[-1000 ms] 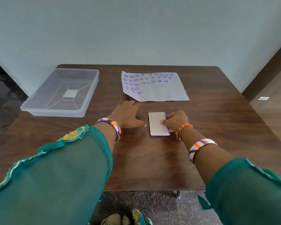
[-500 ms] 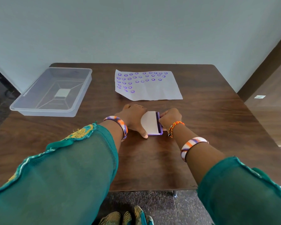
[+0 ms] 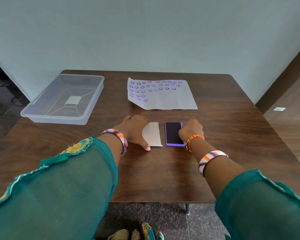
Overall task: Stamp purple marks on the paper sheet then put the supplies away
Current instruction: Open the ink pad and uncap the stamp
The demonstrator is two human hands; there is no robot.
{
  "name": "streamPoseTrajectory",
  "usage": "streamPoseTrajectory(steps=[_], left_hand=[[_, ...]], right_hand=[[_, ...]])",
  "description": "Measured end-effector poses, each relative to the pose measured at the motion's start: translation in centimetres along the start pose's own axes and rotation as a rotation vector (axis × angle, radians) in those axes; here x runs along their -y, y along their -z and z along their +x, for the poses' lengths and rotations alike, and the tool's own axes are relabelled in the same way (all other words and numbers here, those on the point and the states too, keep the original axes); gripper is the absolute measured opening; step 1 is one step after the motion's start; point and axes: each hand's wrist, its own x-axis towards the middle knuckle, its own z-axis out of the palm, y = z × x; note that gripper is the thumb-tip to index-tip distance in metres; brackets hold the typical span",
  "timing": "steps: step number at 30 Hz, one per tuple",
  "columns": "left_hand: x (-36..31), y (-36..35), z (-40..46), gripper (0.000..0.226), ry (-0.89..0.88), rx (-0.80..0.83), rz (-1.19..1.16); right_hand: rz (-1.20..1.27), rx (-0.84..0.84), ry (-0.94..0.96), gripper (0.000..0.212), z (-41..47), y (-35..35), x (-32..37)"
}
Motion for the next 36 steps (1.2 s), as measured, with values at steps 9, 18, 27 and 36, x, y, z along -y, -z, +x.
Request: streamPoseTrajectory(steps=[9,18,27,36], left_hand=[[3.6,-2.8,-2.9,0.11,0.211,-0.313,-0.355],[2.9,-6.6,-2.1,0.04,0.361,-0.596,-0.476],[3.6,-6.5,-2.1,0.034,0.319,-0.559,-0.507],[3.3,-6.3,-2.4,0.028,0.295,-0.573,-0.522]], right_hand=[[-0.082,-0.019,0.075,0.029,-0.9,-0.9,0.1],[-0.462,0.142,0.817,0.042,-5.3,-6.6,5.2],[-0.53,0.223,0.827,0.022,-4.9,-7.3,5.7],[0.525,0.379,0.221,0.021,-3.5,-5.7,4.8]])
